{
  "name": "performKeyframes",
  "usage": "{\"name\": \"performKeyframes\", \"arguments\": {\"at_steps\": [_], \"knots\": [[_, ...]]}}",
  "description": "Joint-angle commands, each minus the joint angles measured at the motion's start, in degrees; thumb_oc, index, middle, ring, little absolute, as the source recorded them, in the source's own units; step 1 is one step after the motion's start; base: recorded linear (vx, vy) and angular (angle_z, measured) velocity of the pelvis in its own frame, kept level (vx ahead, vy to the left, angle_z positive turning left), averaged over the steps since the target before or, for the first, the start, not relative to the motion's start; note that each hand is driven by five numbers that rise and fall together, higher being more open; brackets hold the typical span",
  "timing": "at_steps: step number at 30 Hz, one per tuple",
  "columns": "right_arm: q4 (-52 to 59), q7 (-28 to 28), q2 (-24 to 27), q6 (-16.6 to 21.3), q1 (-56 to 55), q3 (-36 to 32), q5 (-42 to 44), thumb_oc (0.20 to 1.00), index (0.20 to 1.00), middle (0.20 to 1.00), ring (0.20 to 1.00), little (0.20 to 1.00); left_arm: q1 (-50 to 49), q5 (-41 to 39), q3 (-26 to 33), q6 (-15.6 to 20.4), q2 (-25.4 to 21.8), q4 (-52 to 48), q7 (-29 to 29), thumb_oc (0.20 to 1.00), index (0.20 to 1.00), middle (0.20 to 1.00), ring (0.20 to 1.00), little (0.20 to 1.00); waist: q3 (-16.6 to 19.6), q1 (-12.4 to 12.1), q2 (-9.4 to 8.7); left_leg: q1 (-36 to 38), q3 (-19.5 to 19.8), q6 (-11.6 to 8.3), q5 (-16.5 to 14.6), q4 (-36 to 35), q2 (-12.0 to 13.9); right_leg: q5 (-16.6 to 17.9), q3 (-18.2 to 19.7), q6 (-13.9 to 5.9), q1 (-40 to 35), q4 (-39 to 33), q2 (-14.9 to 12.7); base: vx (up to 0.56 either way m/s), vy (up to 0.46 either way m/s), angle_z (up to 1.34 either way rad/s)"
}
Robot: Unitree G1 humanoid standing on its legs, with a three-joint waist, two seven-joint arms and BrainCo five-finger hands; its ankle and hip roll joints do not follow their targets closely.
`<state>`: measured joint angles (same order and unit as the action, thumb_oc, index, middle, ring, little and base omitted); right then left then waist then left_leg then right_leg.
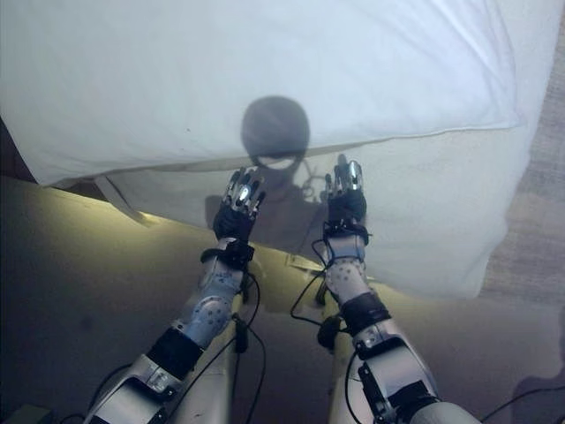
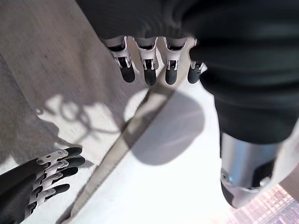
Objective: Make the bed
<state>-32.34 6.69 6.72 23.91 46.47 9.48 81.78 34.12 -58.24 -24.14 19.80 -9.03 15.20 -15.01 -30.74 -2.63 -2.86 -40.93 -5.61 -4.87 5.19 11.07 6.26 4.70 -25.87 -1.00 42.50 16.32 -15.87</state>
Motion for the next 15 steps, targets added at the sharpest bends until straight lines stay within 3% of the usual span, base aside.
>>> {"name": "performKeyframes", "arguments": {"at_steps": [1,10,15], "knots": [[2.3,-3.3,2.7,1.7,2.0,-1.5,1.5,1.000,1.000,1.000,1.000,1.000,0.9,0.7,-2.2,2.1,-0.1,-3.7,2.4,1.000,1.000,1.000,1.000,1.000,0.9,-1.9,1.88,-0.1,-1.0,-0.85,-4.3,1.8,-0.7,0.8,0.1,-10.83,-0.3,1.2,-3.7,0.01,-0.004,0.03],[-1.6,-3.4,8.7,2.6,9.8,-3.0,1.3,1.000,1.000,1.000,1.000,1.000,0.9,1.5,-3.5,2.2,-1.4,-5.4,4.4,1.000,1.000,1.000,1.000,1.000,0.9,-2.7,2.81,-2.3,-0.6,-0.68,-4.3,1.7,-0.9,0.5,0.4,-11.26,2.3,2.3,-3.8,0.00,0.000,0.00],[-0.6,-4.2,11.1,2.0,11.1,-1.6,-0.8,1.000,1.000,1.000,1.000,1.000,0.3,2.2,-4.0,1.9,-2.2,-5.8,5.2,1.000,1.000,1.000,1.000,1.000,0.9,-2.8,2.17,-2.8,-0.6,-0.46,-4.4,1.9,-0.7,0.4,0.1,-11.38,3.0,2.6,-3.5,0.00,0.000,0.00]]}}
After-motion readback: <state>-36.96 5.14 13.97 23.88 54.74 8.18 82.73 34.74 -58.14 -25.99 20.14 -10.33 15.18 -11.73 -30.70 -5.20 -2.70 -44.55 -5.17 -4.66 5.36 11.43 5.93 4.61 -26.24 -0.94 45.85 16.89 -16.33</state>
